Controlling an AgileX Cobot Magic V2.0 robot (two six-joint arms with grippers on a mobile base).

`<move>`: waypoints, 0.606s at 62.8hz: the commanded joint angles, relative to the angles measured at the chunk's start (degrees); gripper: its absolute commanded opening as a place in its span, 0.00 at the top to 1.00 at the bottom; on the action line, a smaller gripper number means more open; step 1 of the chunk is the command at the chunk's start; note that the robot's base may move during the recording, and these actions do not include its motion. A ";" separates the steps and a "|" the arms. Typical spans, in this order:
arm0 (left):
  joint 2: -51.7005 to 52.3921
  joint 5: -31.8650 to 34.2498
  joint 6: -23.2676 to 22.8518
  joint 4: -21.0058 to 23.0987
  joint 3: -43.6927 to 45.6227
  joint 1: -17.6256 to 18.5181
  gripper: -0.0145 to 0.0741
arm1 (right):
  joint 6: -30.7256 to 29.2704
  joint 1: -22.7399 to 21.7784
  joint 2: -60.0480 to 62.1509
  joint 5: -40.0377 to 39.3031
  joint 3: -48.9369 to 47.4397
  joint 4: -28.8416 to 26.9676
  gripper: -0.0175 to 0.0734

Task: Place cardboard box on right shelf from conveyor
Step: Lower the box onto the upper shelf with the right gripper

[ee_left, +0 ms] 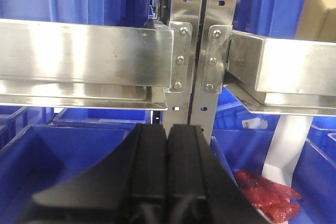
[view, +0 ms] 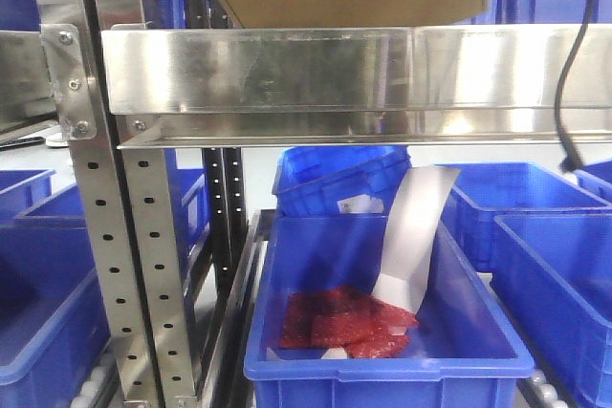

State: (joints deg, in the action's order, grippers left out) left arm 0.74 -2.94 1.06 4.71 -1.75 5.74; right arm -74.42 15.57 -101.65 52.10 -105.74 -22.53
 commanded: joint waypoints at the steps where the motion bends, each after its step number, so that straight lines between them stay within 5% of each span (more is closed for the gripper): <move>1: 0.59 5.19 -0.40 0.50 0.19 -0.05 0.97 | 1.65 -0.04 3.66 -0.68 -2.01 -2.23 0.11; 14: 0.59 5.19 -0.40 0.50 0.19 -0.05 0.97 | 3.94 0.03 3.90 3.98 -2.01 -3.08 0.11; 30: 0.59 5.19 -0.40 0.50 0.19 -0.05 0.97 | 4.24 0.03 6.99 8.32 -2.01 -14.29 0.11; 38: 0.59 5.19 -0.40 0.50 0.19 -0.05 0.97 | 10.87 0.03 9.40 7.51 -2.01 -17.14 0.11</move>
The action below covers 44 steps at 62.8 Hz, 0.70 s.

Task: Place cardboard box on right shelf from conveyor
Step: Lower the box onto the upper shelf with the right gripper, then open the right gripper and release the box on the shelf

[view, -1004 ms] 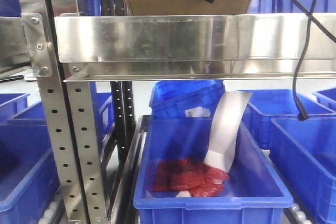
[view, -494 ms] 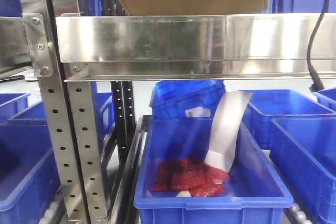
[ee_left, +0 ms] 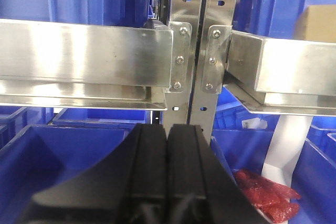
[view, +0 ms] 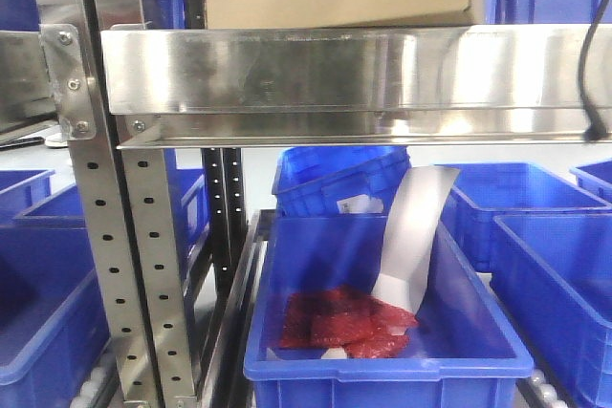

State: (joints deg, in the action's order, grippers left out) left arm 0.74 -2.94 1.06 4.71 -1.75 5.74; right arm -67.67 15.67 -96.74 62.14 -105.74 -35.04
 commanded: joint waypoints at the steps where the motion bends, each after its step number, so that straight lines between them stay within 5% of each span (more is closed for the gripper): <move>1: 0.59 5.19 -0.40 0.50 0.19 -0.05 0.97 | 5.19 -0.17 4.73 -2.77 -2.01 -4.63 0.11; 19: 0.59 5.19 -0.40 0.50 0.19 -0.05 0.97 | 33.45 -4.15 8.10 -2.67 -0.88 -2.43 0.19; 37: 0.59 5.19 -0.40 0.50 0.19 -0.05 0.97 | 38.31 -5.90 13.76 -4.96 9.75 0.94 0.76; 44: 0.59 5.19 -0.40 0.50 0.19 -0.05 0.97 | 41.92 -7.55 17.87 -11.26 16.38 1.01 0.73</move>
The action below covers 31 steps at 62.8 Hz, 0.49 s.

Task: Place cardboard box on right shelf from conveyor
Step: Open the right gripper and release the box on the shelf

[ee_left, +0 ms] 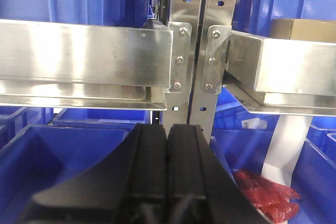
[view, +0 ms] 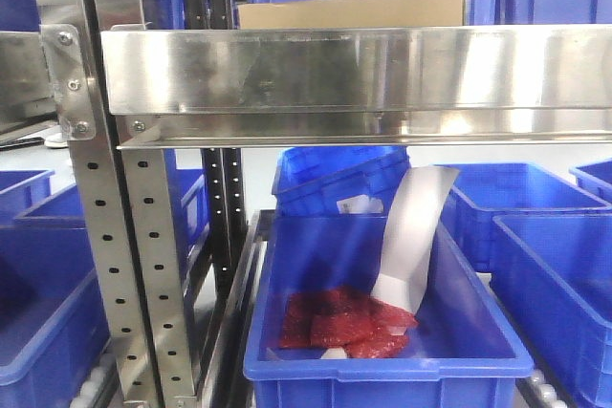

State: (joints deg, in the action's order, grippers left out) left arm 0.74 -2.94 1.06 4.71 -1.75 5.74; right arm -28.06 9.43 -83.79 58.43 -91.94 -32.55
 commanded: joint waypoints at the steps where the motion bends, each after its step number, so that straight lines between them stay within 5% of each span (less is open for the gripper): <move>1: 0.59 5.19 -0.40 0.50 0.19 -0.05 0.97 | 2.84 -1.57 5.54 -8.66 3.60 -1.41 0.73; 15: 0.59 5.19 -0.40 0.50 0.19 -0.05 0.97 | 5.78 -6.91 19.59 -28.58 25.23 -0.63 0.73; 31: 0.59 5.19 -0.40 0.50 0.19 -0.05 0.97 | 5.72 -8.28 35.91 -37.51 42.38 -0.61 0.73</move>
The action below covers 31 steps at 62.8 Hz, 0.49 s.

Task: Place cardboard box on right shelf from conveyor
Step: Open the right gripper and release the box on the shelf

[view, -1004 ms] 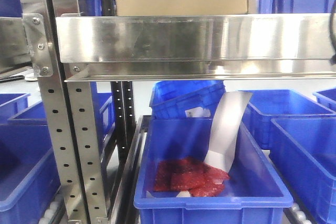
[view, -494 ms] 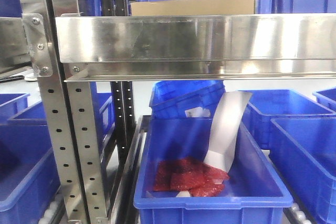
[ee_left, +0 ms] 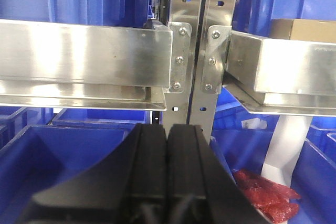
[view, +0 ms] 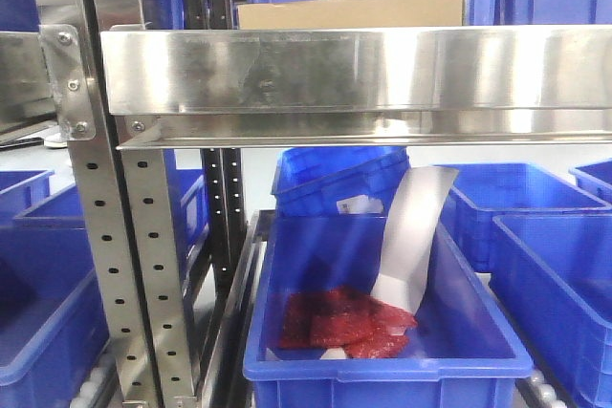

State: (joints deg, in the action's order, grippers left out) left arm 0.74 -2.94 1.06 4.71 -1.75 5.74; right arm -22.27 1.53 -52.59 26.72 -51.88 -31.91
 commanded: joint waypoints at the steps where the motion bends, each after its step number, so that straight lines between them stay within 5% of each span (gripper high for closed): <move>1: 0.59 5.19 -0.40 0.50 0.19 -0.05 0.97 | -0.07 -0.38 5.43 -5.80 3.05 -1.25 0.73; 31: 0.59 5.19 -0.40 0.50 0.19 -0.05 0.97 | -0.07 -0.38 16.98 -5.26 11.71 -1.25 0.73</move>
State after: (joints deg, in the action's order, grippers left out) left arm 0.74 -2.94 1.06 4.71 -1.75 5.74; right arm -22.27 1.53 -35.73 25.37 -38.54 -31.91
